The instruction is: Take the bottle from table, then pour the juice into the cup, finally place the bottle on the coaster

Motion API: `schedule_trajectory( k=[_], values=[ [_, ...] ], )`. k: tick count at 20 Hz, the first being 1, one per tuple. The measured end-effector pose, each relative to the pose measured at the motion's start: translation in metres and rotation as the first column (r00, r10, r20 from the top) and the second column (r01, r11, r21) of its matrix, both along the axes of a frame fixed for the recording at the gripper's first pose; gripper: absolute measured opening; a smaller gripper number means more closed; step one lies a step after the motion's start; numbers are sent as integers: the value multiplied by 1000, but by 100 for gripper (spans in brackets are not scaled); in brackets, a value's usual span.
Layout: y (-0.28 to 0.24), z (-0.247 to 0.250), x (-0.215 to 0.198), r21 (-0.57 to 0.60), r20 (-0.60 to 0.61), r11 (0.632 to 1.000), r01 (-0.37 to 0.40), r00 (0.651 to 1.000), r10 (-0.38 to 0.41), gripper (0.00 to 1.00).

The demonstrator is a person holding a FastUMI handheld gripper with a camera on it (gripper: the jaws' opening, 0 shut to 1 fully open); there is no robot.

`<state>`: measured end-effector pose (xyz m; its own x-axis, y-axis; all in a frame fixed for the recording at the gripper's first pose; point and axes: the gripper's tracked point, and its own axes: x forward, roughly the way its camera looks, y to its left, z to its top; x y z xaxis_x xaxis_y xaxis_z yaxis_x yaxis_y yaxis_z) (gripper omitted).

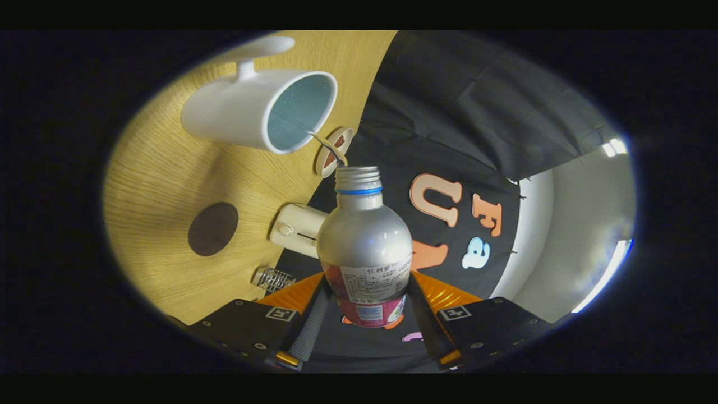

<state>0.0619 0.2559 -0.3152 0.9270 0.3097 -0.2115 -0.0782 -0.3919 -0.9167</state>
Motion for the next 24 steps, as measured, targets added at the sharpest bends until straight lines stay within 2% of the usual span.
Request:
schedule_trajectory(
  k=[24],
  values=[
    [15,12,-6,-53,69,995,-81,994,84,77]
  ],
)
